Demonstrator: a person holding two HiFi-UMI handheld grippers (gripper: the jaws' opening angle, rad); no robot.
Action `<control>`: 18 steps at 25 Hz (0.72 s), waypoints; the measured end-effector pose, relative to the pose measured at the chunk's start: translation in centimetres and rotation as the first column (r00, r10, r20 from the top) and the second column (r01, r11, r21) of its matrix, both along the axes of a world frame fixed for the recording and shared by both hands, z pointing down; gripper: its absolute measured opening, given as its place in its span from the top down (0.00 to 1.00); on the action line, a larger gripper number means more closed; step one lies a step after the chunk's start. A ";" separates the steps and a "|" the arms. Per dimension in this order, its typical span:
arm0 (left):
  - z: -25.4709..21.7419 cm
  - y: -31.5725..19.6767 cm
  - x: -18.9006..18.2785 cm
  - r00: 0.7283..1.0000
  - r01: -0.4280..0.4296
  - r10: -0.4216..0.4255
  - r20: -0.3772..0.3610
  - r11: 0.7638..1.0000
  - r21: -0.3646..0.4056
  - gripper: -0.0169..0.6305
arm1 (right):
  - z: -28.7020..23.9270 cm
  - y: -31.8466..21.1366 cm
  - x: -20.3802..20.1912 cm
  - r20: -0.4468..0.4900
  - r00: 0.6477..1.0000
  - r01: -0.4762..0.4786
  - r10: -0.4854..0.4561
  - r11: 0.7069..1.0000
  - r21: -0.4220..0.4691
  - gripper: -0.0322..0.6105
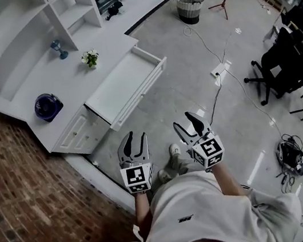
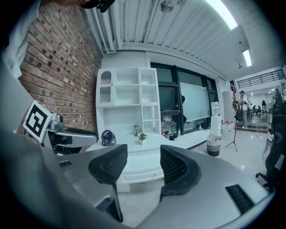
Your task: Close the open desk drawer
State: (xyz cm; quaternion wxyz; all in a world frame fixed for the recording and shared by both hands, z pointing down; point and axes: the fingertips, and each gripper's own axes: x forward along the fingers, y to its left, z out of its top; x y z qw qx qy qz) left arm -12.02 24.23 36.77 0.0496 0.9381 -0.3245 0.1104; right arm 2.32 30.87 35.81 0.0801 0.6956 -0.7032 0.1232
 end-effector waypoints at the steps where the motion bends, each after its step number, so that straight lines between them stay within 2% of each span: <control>1: -0.1 -0.4 0.4 1.000 0.007 -0.007 0.003 1.000 0.000 0.69 | -0.1 -0.6 0.4 0.007 1.000 0.007 -0.007 1.000 0.003 0.59; 12: -0.6 -4.7 6.2 0.995 0.086 -0.086 0.041 0.996 0.008 0.69 | 0.7 -5.7 6.9 0.047 0.997 0.069 -0.069 0.998 0.015 0.59; 18: 0.0 -6.8 9.3 0.986 0.155 -0.155 0.062 0.988 0.009 0.69 | 1.7 -8.7 11.5 0.068 0.996 0.062 -0.063 0.998 0.010 0.59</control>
